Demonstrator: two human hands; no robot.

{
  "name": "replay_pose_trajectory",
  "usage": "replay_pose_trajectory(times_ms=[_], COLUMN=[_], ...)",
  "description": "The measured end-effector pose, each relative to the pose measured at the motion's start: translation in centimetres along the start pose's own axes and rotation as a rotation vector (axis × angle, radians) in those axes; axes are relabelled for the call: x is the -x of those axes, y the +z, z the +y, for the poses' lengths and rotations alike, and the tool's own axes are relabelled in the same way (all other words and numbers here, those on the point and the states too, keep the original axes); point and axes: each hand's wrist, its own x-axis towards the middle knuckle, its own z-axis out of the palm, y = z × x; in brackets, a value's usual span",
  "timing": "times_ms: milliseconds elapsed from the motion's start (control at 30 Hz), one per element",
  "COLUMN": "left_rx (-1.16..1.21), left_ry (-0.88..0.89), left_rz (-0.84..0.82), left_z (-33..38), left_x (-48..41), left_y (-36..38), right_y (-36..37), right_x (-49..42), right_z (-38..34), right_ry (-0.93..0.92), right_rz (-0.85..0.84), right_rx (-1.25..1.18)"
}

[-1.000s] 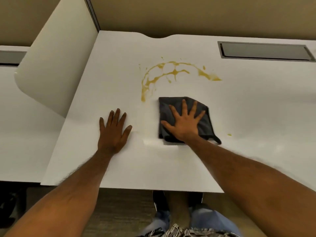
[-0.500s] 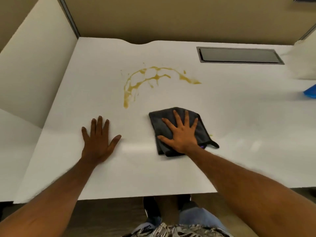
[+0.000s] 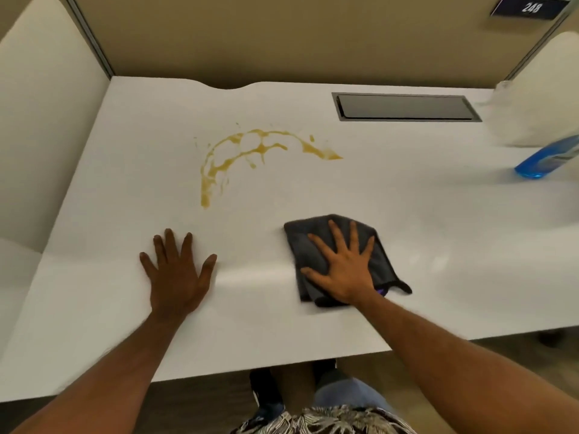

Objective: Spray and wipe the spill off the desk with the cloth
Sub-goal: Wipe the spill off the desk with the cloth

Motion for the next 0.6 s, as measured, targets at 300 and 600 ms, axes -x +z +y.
replay_pose_trajectory(times_ms=[300, 600], left_rx=[0.022, 0.003], left_ry=[-0.027, -0.035], left_rz=[-0.022, -0.07], left_z=[0.9, 1.4], left_x=[0.4, 0.2], left_y=[-1.6, -1.8], right_y=[1.0, -1.2], right_x=[-0.4, -3.2], right_z=[-5.3, 6.4], right_ry=[-0.201, 0.137], right_rz=[0.009, -0.047], right_rx=[0.002, -0.036])
